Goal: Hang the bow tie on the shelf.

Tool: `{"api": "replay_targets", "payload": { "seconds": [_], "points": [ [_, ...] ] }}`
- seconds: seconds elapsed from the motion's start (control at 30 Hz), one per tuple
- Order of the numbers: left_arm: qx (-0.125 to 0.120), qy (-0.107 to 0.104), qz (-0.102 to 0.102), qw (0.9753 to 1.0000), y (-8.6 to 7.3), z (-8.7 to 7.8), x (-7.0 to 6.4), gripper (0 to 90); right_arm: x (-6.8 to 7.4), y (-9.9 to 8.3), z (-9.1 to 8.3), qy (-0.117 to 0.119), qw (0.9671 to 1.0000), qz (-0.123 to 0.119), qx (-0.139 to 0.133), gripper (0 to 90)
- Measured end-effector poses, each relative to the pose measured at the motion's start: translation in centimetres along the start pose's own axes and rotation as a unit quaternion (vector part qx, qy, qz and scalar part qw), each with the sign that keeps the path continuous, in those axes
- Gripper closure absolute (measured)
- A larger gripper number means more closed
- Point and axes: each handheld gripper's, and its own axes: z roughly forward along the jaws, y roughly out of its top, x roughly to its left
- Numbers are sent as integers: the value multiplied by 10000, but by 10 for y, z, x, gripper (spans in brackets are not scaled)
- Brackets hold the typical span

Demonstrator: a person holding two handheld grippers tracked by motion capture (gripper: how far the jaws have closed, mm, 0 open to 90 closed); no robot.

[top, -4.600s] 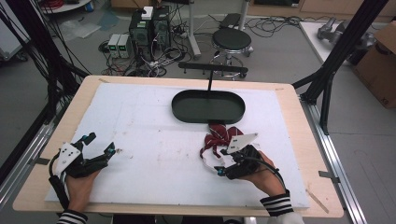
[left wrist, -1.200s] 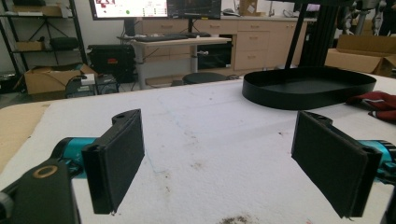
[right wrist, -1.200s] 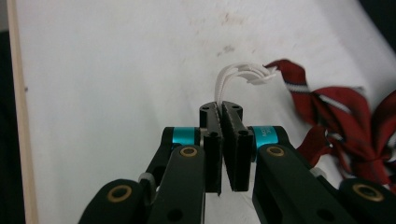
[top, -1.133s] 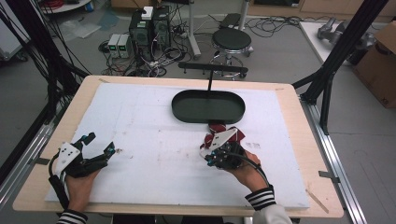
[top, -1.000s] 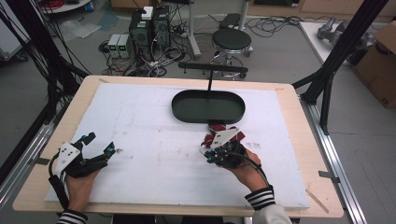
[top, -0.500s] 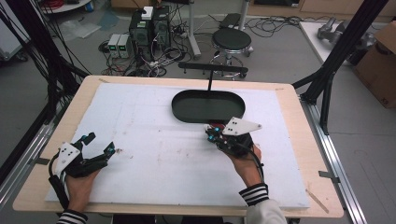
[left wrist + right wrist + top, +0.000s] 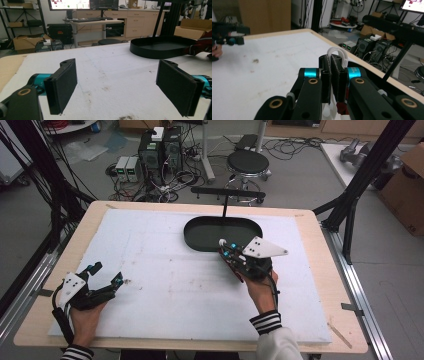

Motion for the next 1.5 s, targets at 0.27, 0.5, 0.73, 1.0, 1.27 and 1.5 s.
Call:
{"api": "replay_targets", "payload": {
  "seconds": [0.27,0.5,0.73,1.0,1.27,1.5],
  "points": [
    [-3,-7,-32,10000,0,0,0,174,-13,20,-2,-210,9993,97,-284,868],
    [-12,-12,-44,10000,0,0,1,174,-28,39,-1,-427,9977,153,-496,868],
    [-20,-8,-88,10000,0,0,1,174,-45,54,3,-812,9948,184,-593,868],
    [-12,-2,-71,10000,0,0,1,174,-67,58,11,-1160,9912,264,-574,868],
    [2,-7,-84,10000,0,0,2,175,-97,55,32,-1289,9894,445,-506,868],
    [-1,-1,-77,10000,0,0,1,174,-116,52,52,-1236,9900,559,-382,867]
  ]
}}
